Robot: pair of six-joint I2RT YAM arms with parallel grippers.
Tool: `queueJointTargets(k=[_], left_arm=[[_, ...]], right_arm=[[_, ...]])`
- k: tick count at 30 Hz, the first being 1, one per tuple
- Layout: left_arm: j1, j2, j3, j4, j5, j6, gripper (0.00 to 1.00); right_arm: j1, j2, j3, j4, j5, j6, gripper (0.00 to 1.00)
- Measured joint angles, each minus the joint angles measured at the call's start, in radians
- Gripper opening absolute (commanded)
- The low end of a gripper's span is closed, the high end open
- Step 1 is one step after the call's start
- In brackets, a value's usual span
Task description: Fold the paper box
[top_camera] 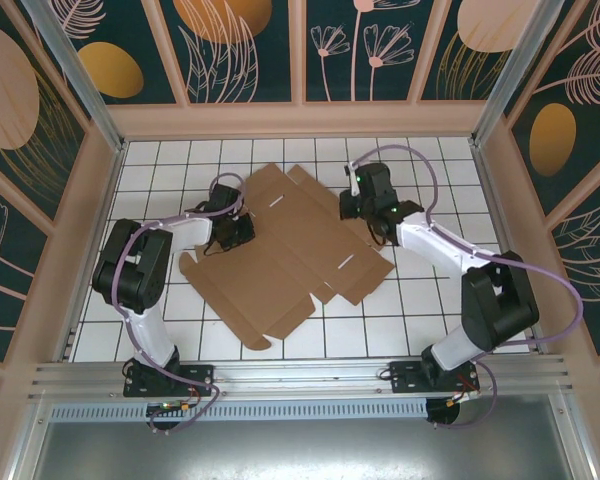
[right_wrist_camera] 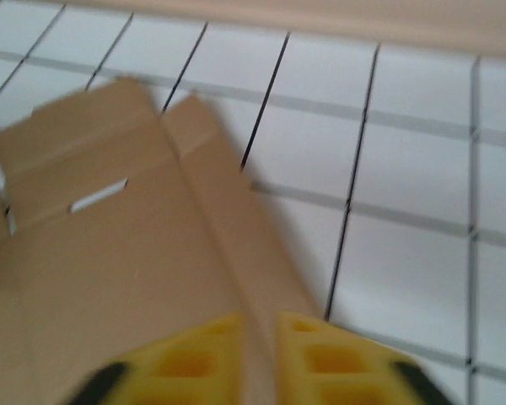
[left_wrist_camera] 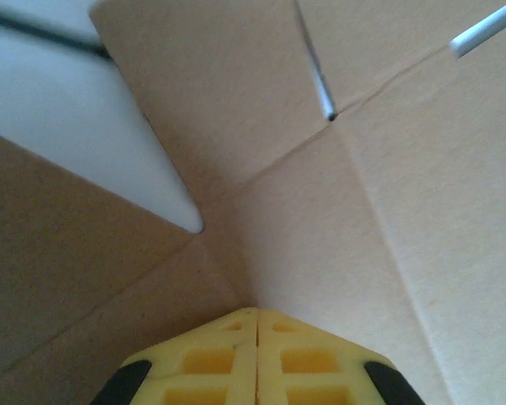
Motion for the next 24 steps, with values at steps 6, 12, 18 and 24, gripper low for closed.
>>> queueJointTargets(k=[6,12,18,24], left_arm=[[0.004,-0.039,-0.092,0.106,0.042,-0.049,0.0],[-0.005,-0.077,-0.167,0.163,0.085,-0.087,0.0],[-0.072,-0.108,-0.205,0.171,0.071,-0.101,0.0],[-0.142,-0.106,-0.203,0.169,0.085,-0.103,0.0]], right_arm=[[0.082,0.114,-0.034,-0.114,-0.019,0.126,0.0],[0.086,0.243,-0.036,-0.153,0.003,0.163,0.0],[0.043,0.335,0.075,-0.152,0.058,0.147,0.0],[-0.016,0.473,0.251,-0.14,0.06,0.11,0.0]])
